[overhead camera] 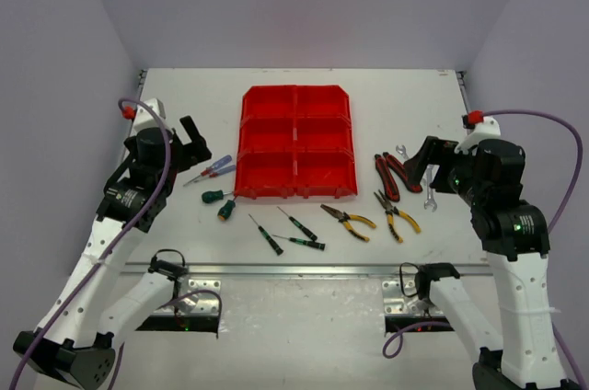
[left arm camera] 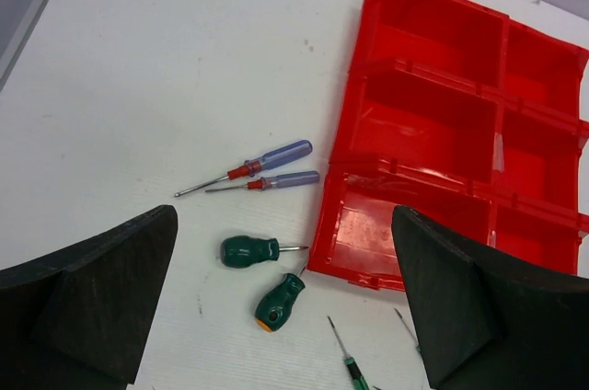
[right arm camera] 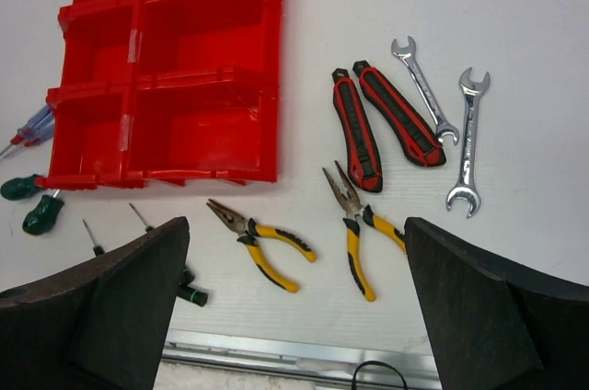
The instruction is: Sort the tools into containers
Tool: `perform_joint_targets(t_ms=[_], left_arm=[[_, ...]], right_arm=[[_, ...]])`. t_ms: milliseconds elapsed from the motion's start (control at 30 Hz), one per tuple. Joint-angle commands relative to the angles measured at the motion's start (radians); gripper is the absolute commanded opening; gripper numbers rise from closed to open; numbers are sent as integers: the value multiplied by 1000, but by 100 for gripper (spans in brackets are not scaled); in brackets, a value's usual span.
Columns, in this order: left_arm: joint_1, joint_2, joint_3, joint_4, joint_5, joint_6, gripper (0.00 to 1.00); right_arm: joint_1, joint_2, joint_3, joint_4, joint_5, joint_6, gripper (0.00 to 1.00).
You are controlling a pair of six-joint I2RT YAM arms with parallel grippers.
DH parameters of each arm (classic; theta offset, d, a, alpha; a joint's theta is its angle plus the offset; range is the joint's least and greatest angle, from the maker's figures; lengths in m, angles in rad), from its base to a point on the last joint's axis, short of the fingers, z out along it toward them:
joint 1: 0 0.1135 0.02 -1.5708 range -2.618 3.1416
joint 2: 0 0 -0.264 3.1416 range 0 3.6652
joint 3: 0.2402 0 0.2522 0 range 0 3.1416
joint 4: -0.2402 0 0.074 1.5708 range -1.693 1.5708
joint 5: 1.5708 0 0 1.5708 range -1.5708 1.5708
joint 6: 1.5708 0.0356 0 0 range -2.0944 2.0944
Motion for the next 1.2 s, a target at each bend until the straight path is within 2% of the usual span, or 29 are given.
perform_joint_targets(t_ms=[0, 133, 267, 367, 500, 567, 600, 667, 700, 767, 1067, 1167], left_arm=[[-9, -9, -17, 65, -17, 3, 100], [-7, 14, -31, 74, -11, 5, 100], [-7, 6, -38, 73, -22, 14, 100], [-7, 0, -49, 84, -14, 13, 100], [-7, 11, -48, 89, 16, 9, 100], [-7, -1, -61, 89, 14, 15, 100], [-7, -1, -62, 88, 9, 15, 100], [-9, -22, -83, 89, 10, 17, 100], [-7, -31, -87, 97, 26, 18, 100], [-9, -26, -86, 103, 36, 23, 100], [-9, -9, -87, 105, 69, 28, 100], [-9, 1, -88, 111, 83, 31, 100]], right_arm=[[0, -7, -13, 55, 71, 5, 99], [0, -36, -47, 122, 72, 13, 99], [0, 4, -22, 123, 61, 4, 99], [0, 55, -54, 162, -17, -29, 99], [1, 320, -91, 213, -102, -32, 99], [10, 506, -77, 223, -78, -104, 99], [11, 514, -68, 226, -52, -107, 99], [21, 671, -29, 235, -18, -153, 88], [35, 768, -8, 236, -17, -180, 80], [66, 885, 39, 250, 58, -202, 74], [96, 1155, 99, 297, 182, -228, 66], [96, 1186, 89, 308, 216, -239, 64]])
